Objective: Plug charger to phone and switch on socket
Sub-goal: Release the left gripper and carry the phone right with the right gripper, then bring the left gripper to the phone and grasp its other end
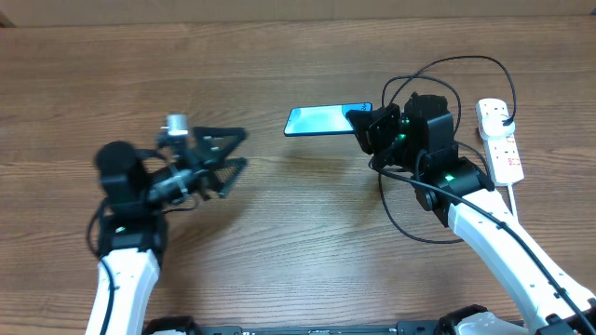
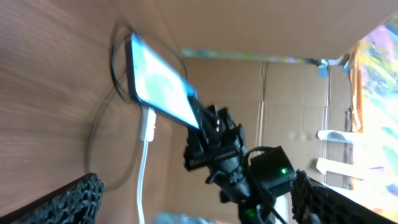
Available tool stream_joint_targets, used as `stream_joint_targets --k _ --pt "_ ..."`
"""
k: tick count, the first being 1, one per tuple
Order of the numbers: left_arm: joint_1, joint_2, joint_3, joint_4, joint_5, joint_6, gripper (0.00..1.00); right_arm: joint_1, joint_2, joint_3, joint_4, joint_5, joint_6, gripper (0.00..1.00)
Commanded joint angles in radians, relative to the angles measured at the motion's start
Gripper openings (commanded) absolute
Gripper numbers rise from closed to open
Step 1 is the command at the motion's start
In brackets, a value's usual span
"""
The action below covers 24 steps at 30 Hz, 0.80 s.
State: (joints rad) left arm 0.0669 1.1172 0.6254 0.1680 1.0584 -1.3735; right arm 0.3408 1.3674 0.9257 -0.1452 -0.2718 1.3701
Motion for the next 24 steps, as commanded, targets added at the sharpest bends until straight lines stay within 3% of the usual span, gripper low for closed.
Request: stream_joint_targets --k 1,5,12,18,24 --pt "-0.087 0.064 0.004 0.008 -0.111 -0.245 1.00 0.002 -0.015 0.011 0.017 0.030 0.022 0.04" --pt "-0.147 0.141 0.004 0.009 -0.119 -0.394 0.97 0.003 -0.015 0.011 0.018 0.035 0.058 0.04" --pt "-0.204 0.226 0.004 0.111 -0.194 -0.540 0.88 0.034 -0.015 0.011 0.024 0.035 0.074 0.04" --pt "-0.236 0.240 0.004 0.228 -0.267 -0.597 0.86 0.098 -0.015 0.011 0.024 0.080 0.074 0.04" --pt "-0.257 0.240 0.004 0.239 -0.287 -0.636 0.80 0.165 -0.015 0.011 0.024 0.138 0.177 0.04"
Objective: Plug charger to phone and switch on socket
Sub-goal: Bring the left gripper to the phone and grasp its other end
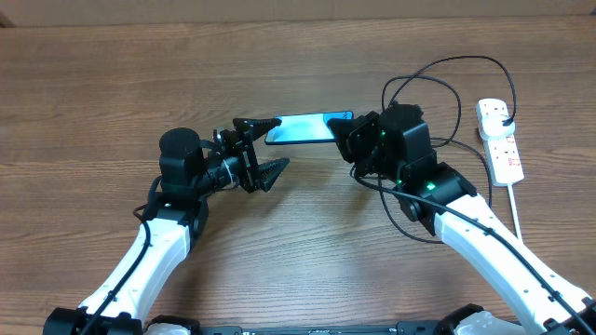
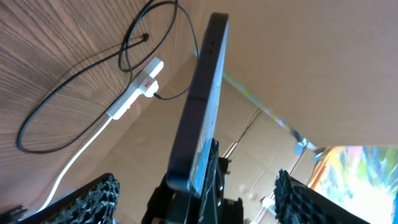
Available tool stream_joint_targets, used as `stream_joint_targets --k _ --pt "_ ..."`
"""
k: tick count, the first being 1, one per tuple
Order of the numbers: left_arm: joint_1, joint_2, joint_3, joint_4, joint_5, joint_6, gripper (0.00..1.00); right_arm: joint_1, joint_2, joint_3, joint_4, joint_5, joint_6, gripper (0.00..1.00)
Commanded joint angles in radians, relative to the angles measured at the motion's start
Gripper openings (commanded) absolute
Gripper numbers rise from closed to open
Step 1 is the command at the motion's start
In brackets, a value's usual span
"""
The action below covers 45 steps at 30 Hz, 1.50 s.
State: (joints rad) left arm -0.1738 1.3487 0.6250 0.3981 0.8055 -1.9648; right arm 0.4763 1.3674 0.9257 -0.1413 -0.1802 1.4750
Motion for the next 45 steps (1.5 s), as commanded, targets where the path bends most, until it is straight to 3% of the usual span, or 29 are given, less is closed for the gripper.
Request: stream_joint_targets --k 1,8,14,19,32,40,43,45 --pt "-0.019 0.008 0.005 0.009 -0.038 -0.051 0.80 0.039 -0.015 0.011 0.021 0.054 0.074 0.04" --pt "-0.048 0.008 0.005 0.011 -0.081 -0.051 0.70 0.121 -0.015 0.011 0.021 0.158 0.074 0.04" --pt "-0.050 0.008 0.004 0.011 -0.103 -0.050 0.45 0.153 -0.015 0.011 0.020 0.179 0.073 0.04" --pt "-0.050 0.008 0.005 0.011 -0.120 -0.048 0.36 0.171 -0.015 0.011 0.020 0.180 0.073 0.04" --pt "-0.094 0.009 0.004 0.010 -0.190 -0.027 0.30 0.209 -0.015 0.011 0.021 0.179 0.074 0.04" --pt "-0.095 0.009 0.004 0.001 -0.214 -0.005 0.04 0.209 -0.015 0.011 0.016 0.179 0.073 0.04" --pt "-0.095 0.009 0.004 -0.001 -0.226 0.000 0.04 0.209 -0.015 0.011 0.012 0.179 0.072 0.12" --pt "-0.095 0.009 0.004 -0.002 -0.241 0.025 0.04 0.209 -0.015 0.011 -0.015 0.180 0.066 0.25"
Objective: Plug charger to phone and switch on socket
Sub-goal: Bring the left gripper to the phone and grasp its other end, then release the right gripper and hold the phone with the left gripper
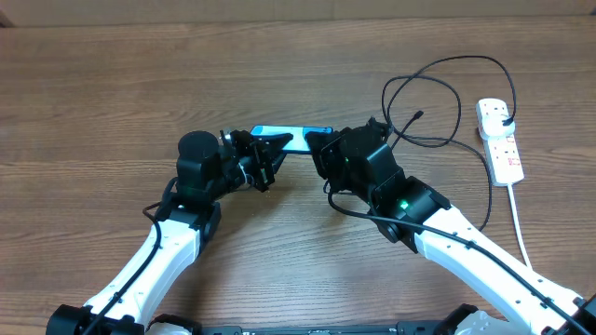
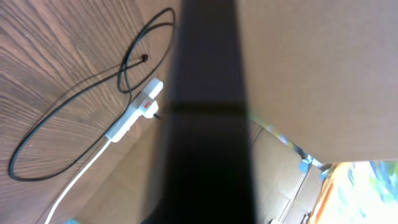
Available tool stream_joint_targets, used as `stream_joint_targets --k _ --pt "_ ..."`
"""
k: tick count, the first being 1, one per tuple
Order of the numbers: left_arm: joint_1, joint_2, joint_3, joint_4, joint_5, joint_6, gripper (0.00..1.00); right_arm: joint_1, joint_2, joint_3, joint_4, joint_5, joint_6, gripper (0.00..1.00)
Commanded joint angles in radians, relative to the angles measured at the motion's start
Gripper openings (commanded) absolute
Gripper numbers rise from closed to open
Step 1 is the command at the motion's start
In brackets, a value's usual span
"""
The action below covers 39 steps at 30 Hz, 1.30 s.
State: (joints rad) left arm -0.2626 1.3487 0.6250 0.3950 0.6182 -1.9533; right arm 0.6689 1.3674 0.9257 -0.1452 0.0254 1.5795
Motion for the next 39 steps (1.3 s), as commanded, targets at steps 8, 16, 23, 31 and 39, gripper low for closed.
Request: stream_joint_targets --k 8,16,23,31,39 --pt "0.029 0.019 0.004 -0.047 -0.072 0.092 0.04 0.016 -0.015 0.011 -0.248 0.005 -0.039 1.00" --pt "0.204 0.134 0.035 -0.031 0.195 0.121 0.04 0.016 -0.015 0.011 -0.447 0.262 -0.040 1.00" --pt "0.217 0.397 0.211 0.174 0.563 0.122 0.04 -0.004 -0.015 0.023 -0.494 0.448 -0.332 0.94" --pt "0.168 0.578 0.399 0.380 0.886 0.123 0.04 -0.266 0.004 0.103 -0.538 0.241 -0.606 0.84" --pt "0.150 0.578 0.398 0.417 0.927 0.159 0.04 -0.478 0.308 0.344 -0.638 0.134 -0.819 0.79"
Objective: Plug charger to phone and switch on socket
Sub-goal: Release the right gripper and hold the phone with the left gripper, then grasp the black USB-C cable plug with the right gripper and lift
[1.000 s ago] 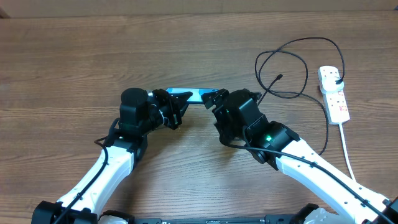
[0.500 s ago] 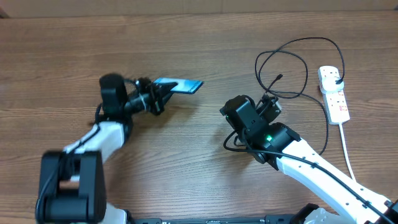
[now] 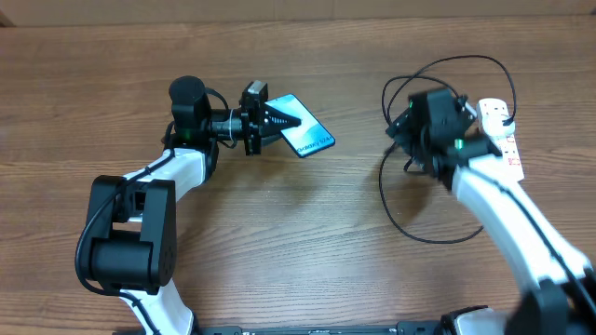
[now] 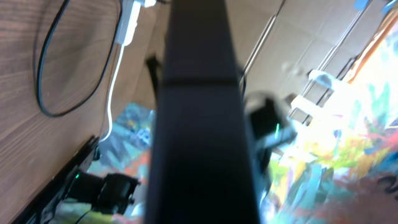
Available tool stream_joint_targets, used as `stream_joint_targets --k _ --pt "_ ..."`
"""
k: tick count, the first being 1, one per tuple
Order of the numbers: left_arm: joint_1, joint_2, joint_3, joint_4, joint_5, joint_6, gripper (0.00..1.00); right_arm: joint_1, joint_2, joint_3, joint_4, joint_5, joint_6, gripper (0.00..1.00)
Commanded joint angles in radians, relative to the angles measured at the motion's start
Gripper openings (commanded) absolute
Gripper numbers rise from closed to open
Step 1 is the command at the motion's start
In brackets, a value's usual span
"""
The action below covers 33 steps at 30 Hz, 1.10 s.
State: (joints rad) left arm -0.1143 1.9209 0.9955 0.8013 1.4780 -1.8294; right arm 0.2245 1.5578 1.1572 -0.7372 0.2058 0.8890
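The phone (image 3: 304, 136), its blue screen facing up and tilted, hangs above the table at the upper middle. My left gripper (image 3: 277, 121) is shut on its left end. In the left wrist view the phone's dark edge (image 4: 199, 124) fills the middle and hides the fingers. My right gripper (image 3: 408, 124) is at the right, over the black charger cable (image 3: 396, 200) near its loose end; its jaws do not show clearly. The white socket strip (image 3: 503, 140) lies at the far right, with the cable's plug in its top end.
The black cable loops widely over the right side of the table, from the strip round towards the middle (image 4: 46, 68). The strip's white lead (image 3: 520, 233) runs down to the front right edge. Bare wood lies to the left and in front.
My right gripper has let go of the phone and moved right, to the cable by the strip. My left gripper now holds the phone alone, swung back and turned diagonal.
My right gripper held the phone up at the right while my left gripper stood open, far to the left. The phone then came leftwards between the open left fingers. Both grippers then had it. Now only the left holds it, and the right is at the cable.
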Motion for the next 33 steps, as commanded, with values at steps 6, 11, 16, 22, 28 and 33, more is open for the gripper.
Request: stream_joint_targets --k 6,11,16,22,28,33 --pt "0.002 0.005 0.028 0.011 0.085 0.035 0.04 -0.059 0.360 0.322 -0.092 -0.001 -0.162 0.64" --pt "0.002 0.005 0.028 0.011 0.101 0.035 0.04 -0.058 0.457 0.364 0.002 0.068 -0.161 0.63" --pt "0.002 0.005 0.028 0.011 0.101 0.035 0.04 -0.059 0.528 0.364 0.067 0.119 -0.161 0.61" --pt "0.002 0.005 0.028 0.011 0.085 0.035 0.04 -0.058 0.581 0.362 0.068 0.130 -0.161 0.54" --pt "0.002 0.005 0.028 0.011 0.097 0.035 0.04 -0.058 0.632 0.360 0.050 0.130 -0.161 0.54" --pt "0.002 0.005 0.028 0.011 0.097 0.035 0.04 -0.057 0.637 0.360 0.002 0.120 -0.161 0.33"
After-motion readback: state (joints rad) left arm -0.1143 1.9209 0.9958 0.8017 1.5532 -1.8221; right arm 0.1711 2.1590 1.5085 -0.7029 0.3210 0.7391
